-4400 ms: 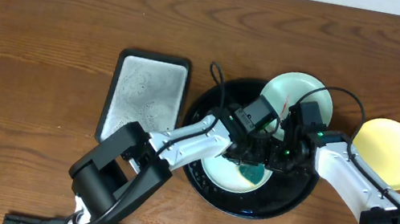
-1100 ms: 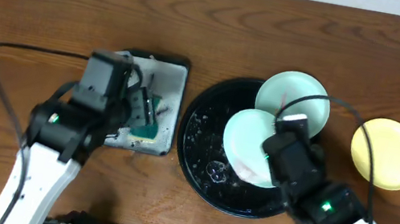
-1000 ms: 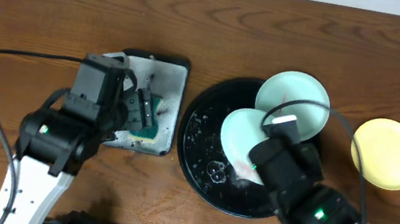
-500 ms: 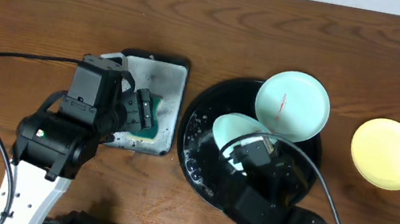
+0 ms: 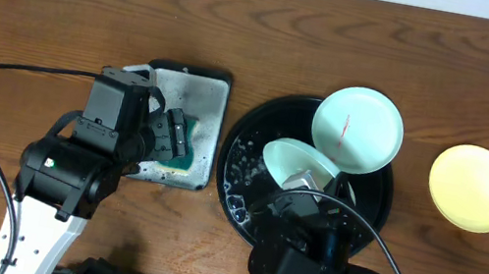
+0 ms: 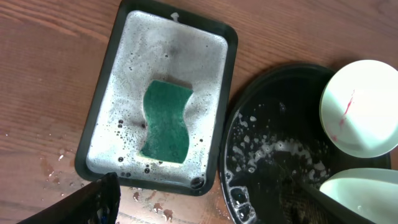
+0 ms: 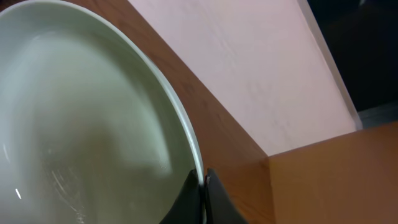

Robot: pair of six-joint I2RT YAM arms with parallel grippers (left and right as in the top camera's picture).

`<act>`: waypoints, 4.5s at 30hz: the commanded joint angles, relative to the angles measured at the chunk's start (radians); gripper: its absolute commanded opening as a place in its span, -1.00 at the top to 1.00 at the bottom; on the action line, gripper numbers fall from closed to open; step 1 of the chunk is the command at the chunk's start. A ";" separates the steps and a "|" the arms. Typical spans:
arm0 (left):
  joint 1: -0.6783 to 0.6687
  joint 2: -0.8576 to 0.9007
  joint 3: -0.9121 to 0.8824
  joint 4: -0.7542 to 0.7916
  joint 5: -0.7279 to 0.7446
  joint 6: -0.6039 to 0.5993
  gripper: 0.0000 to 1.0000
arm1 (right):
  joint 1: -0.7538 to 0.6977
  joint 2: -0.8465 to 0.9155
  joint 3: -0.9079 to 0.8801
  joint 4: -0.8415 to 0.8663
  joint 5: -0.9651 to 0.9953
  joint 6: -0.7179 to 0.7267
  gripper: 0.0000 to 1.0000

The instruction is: Clean dirty plates on tray and stack at the side

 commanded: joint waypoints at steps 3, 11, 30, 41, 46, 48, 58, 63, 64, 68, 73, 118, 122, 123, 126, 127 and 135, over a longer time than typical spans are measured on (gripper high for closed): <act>0.001 0.003 0.023 -0.006 -0.002 0.010 -0.64 | 0.013 -0.011 0.025 0.003 0.060 -0.005 0.98; 0.001 0.003 0.023 -0.006 -0.002 0.010 -0.64 | 0.013 -0.011 0.025 0.003 0.066 -0.006 0.98; 0.001 0.003 0.023 -0.006 -0.002 0.010 -0.65 | 0.013 -0.011 0.025 0.002 0.074 -0.005 0.98; 0.001 0.003 0.023 -0.006 -0.002 0.010 -0.65 | 0.013 -0.011 0.025 0.003 0.074 -0.005 0.98; 0.001 0.003 0.023 -0.006 -0.002 0.010 -0.65 | 0.012 -0.011 0.025 0.003 0.074 -0.005 0.98; 0.001 0.003 0.023 -0.006 -0.002 0.010 -0.65 | 0.012 -0.011 0.025 0.003 0.074 -0.005 0.98; 0.001 0.003 0.023 -0.006 -0.002 0.010 -0.65 | 0.012 -0.011 0.025 0.003 0.074 -0.005 0.98; 0.001 0.003 0.023 -0.006 -0.002 0.010 -0.65 | 0.012 -0.011 0.025 0.003 0.074 -0.005 0.98; 0.001 0.003 0.023 -0.006 -0.002 0.010 -0.65 | 0.012 -0.011 0.025 0.003 0.074 -0.005 0.98; 0.001 0.003 0.023 -0.006 -0.002 0.010 -0.65 | 0.010 -0.011 0.025 0.003 0.073 0.014 0.98; 0.001 0.003 0.023 -0.006 -0.002 0.010 -0.65 | -0.036 -0.011 0.025 0.002 0.038 0.148 0.98; 0.001 0.003 0.023 -0.006 -0.002 0.010 -0.65 | -2.024 0.373 0.025 0.403 -1.819 0.248 -0.08; 0.001 0.003 0.023 -0.006 -0.002 0.010 -0.65 | -1.852 0.325 0.025 0.426 -2.092 0.190 -0.12; 0.001 0.003 0.023 -0.006 -0.002 0.010 -0.65 | -1.793 0.320 0.025 0.411 -2.077 0.149 -0.13; 0.001 0.003 0.023 -0.006 -0.002 0.010 -0.65 | -1.573 0.331 0.025 0.367 -1.811 0.044 -0.19; 0.001 0.003 0.023 -0.006 -0.002 0.010 -0.65 | -1.455 0.351 0.025 0.375 -1.562 0.039 -0.27; 0.001 0.003 0.023 -0.006 -0.002 0.010 -0.65 | -1.231 0.575 0.025 0.637 -1.086 -0.148 -0.57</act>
